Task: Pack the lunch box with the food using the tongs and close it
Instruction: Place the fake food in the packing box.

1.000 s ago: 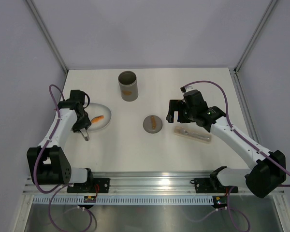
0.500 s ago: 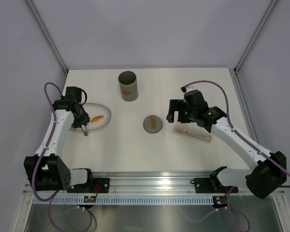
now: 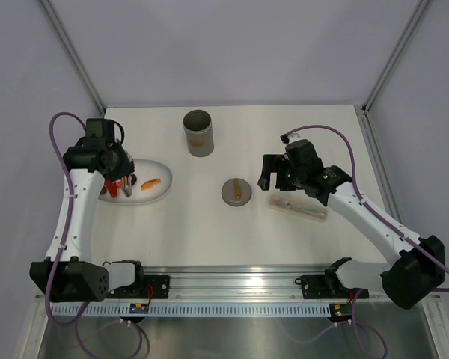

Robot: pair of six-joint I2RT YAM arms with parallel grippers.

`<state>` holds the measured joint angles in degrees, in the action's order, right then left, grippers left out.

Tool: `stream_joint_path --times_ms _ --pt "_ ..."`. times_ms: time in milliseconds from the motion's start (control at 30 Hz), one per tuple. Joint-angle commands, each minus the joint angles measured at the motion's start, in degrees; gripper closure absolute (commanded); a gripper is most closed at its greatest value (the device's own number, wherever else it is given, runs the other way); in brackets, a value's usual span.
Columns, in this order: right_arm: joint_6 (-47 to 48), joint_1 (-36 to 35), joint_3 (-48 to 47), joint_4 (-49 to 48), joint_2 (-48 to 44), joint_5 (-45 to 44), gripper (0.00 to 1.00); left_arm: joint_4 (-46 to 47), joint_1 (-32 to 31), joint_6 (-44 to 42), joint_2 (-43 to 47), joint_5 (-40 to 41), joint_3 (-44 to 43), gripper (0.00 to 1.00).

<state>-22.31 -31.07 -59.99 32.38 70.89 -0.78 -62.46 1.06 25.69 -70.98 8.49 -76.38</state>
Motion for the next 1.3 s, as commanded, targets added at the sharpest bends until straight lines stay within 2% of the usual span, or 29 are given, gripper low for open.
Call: stream_joint_path --times_ms 0,100,200,400,567,767,1067,1200,1267 --pt "-0.46 0.04 -0.13 -0.92 -1.55 0.34 0.01 0.76 -0.71 -1.7 1.55 -4.35 -5.88 0.93" --pt "-0.63 0.04 -0.22 -0.57 -1.64 -0.01 0.01 1.11 -3.25 -1.17 0.76 -5.32 -9.48 0.93" --pt "-0.72 0.04 -0.48 -0.3 -1.64 -0.37 0.01 1.55 -9.73 -0.65 -1.61 -5.07 -14.05 0.93" --pt "-1.25 0.04 -0.39 0.4 -2.34 -0.45 0.01 3.83 -17.83 0.15 -10.04 -3.48 -23.71 0.92" --pt "-1.51 0.04 -0.22 1.1 -3.13 -1.24 0.01 6.82 -19.25 0.67 -17.33 -5.76 -27.85 0.92" --pt "-1.51 0.04 -0.31 1.9 -3.39 -1.51 0.01 12.26 -19.43 1.82 -21.74 -6.56 -30.14 0.92" --pt "-1.34 0.04 -0.83 2.42 -3.13 -1.69 0.01 13.24 -19.52 2.26 -28.51 -7.17 -34.63 0.91" --pt "-1.25 0.04 -1.01 2.42 -2.69 -1.6 0.01 13.5 -19.43 2.26 -29.74 -7.26 -34.45 0.85" --pt "-1.25 0.13 -1.18 2.42 -2.51 -1.33 0.01 13.76 -19.43 2.34 -30.18 -7.26 -34.19 0.75"
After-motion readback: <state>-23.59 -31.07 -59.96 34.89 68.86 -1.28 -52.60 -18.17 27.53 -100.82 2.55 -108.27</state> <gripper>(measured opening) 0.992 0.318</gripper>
